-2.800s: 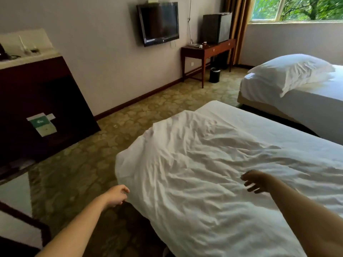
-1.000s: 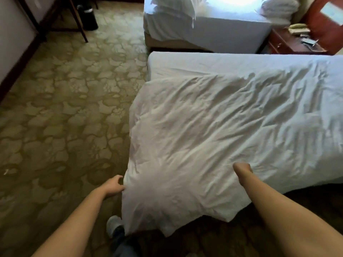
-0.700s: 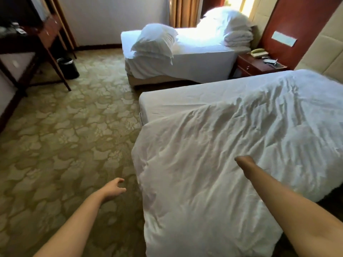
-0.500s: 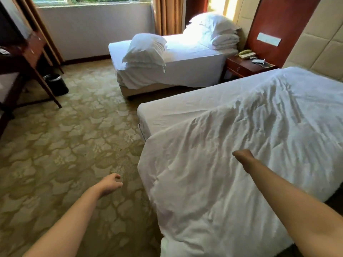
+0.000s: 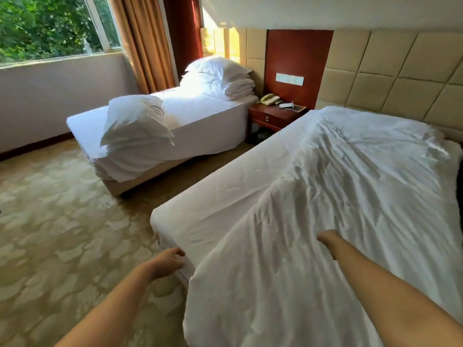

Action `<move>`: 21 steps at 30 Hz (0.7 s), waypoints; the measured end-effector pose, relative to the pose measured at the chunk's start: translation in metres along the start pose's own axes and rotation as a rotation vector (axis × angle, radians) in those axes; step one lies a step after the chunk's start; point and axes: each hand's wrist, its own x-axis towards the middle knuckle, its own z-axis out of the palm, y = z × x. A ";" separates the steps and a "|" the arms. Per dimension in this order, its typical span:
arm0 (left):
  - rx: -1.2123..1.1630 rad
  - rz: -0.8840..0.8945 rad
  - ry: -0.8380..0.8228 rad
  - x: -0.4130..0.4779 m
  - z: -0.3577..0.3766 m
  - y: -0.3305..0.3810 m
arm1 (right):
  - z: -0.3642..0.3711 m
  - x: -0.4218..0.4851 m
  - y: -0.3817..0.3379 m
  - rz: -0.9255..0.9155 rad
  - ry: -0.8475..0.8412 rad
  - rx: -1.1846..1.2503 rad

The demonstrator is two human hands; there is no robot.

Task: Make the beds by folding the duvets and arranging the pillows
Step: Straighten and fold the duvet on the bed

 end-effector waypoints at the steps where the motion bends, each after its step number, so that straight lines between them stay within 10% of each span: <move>1: 0.053 0.000 -0.016 0.017 -0.020 -0.006 | 0.015 0.000 -0.024 -0.012 -0.027 0.027; 10: 0.152 0.083 -0.021 0.144 -0.182 -0.025 | 0.109 0.002 -0.193 -0.105 -0.145 -0.035; 21: 0.384 0.466 0.087 0.313 -0.401 -0.011 | 0.166 0.019 -0.270 0.123 0.203 0.346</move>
